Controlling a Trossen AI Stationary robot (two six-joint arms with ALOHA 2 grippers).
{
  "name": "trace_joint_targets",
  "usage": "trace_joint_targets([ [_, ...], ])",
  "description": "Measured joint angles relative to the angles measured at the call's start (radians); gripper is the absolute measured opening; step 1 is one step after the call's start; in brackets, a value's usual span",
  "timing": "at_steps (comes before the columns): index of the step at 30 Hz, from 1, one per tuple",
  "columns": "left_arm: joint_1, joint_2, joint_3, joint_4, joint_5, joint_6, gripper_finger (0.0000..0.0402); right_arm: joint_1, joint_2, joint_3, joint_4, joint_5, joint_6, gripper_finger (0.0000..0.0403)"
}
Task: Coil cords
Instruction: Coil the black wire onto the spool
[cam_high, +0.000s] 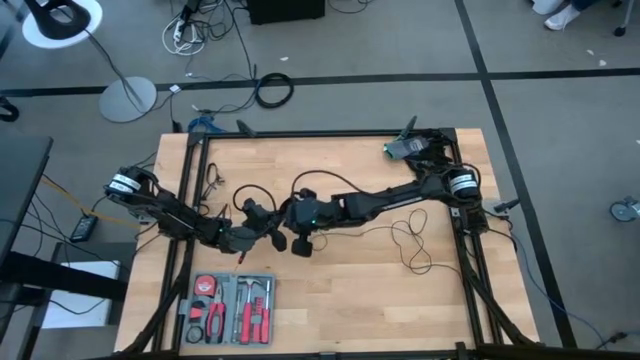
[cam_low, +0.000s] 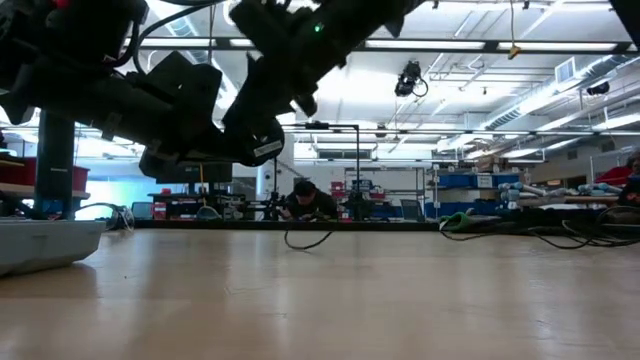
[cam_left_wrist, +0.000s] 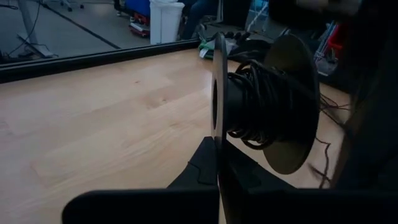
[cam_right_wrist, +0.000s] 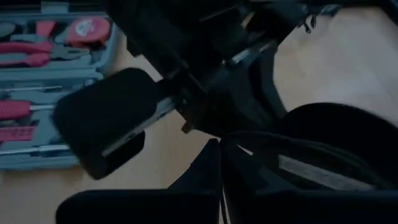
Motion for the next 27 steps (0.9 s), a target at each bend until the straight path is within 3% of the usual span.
trace_joint_targets([
  [8,0.000,0.000,0.000,0.031,0.005,0.000,0.0000,0.007,0.055,-0.014,-0.017,-0.004,-0.002,0.0023],
  [16,-0.003,0.000,0.000,0.038,-0.001,0.000,0.0000,0.036,0.042,-0.113,0.030,0.054,0.044,0.0070],
  [27,-0.004,0.000,0.000,0.044,0.000,0.001,0.0000,0.091,0.024,-0.366,0.343,0.158,0.109,0.0109],
])
